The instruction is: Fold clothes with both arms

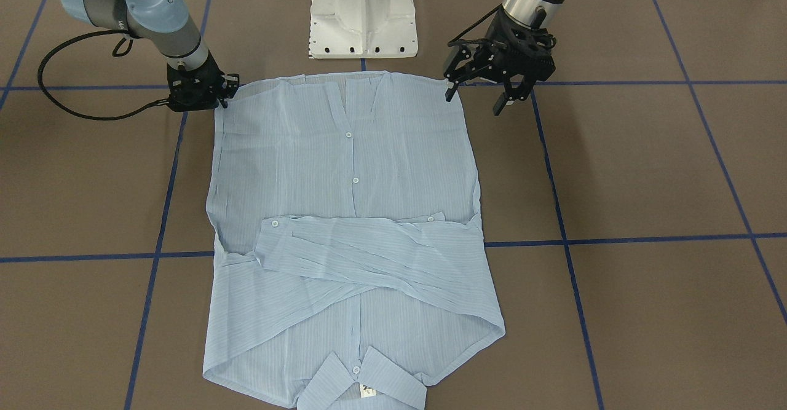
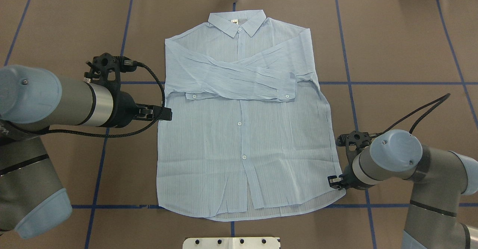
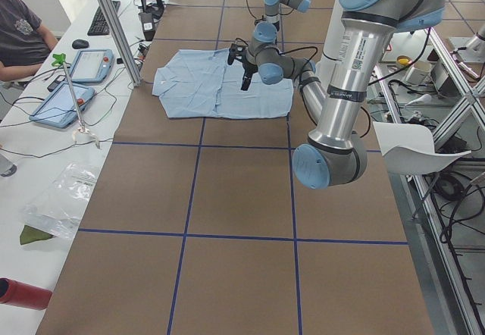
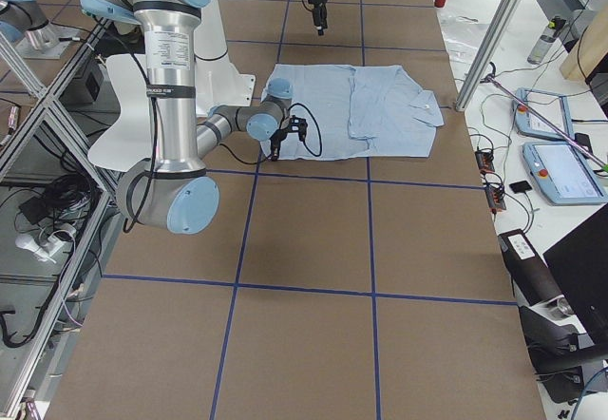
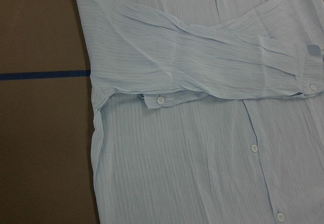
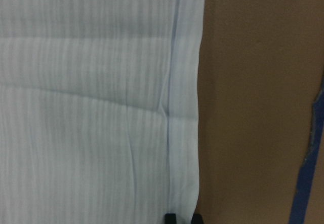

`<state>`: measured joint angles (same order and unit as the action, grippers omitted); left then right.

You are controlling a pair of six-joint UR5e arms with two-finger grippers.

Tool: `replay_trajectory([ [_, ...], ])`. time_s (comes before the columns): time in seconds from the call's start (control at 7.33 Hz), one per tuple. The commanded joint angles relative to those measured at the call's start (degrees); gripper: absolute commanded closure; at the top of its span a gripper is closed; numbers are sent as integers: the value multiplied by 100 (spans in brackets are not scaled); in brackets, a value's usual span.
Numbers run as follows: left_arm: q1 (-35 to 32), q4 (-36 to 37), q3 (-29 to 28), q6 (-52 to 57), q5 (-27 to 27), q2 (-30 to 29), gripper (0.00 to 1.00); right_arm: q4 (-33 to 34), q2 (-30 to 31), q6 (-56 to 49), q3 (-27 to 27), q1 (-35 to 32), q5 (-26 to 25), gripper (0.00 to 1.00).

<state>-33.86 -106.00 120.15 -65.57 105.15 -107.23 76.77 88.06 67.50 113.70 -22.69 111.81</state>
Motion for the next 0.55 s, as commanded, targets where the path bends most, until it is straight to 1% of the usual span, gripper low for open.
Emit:
replay_trajectory([
  [0.0,3,0,-18,0,-3,-9,0,5,-8,0,11,2,7,100],
  [0.27,-6,0,-26,0,-3,9,0,-4,0,0,107,-24,16,100],
  [0.41,3,0,-26,-17,-3,148,0,5,9,9,204,-68,16,100],
])
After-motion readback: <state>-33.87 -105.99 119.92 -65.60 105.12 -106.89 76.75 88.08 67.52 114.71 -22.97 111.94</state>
